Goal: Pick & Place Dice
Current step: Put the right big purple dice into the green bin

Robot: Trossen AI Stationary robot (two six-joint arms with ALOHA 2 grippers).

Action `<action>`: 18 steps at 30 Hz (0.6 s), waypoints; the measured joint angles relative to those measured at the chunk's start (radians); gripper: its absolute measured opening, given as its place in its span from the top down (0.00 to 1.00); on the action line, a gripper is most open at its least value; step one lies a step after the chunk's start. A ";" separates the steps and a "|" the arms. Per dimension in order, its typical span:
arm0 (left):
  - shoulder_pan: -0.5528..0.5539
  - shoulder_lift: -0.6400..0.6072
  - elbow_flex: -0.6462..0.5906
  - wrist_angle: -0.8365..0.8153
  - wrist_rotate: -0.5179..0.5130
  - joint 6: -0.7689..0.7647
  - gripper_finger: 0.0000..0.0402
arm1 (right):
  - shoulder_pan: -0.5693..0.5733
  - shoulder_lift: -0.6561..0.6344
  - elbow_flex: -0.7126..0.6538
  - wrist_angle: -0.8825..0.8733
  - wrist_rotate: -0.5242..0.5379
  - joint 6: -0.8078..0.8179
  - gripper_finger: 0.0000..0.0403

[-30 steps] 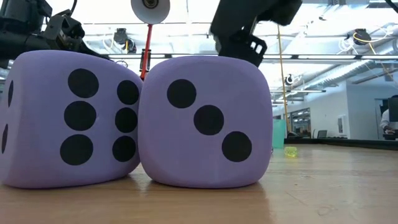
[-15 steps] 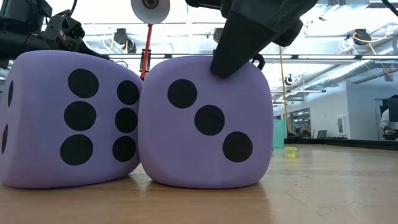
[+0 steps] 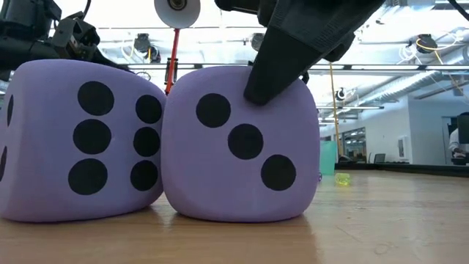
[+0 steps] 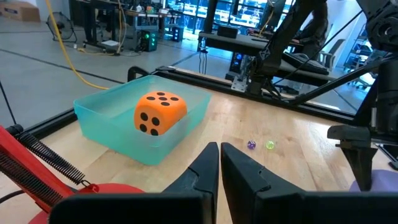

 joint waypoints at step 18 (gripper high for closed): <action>0.000 0.000 0.000 0.000 0.025 -0.002 0.94 | -0.061 -0.062 -0.018 -0.044 -0.008 0.020 0.02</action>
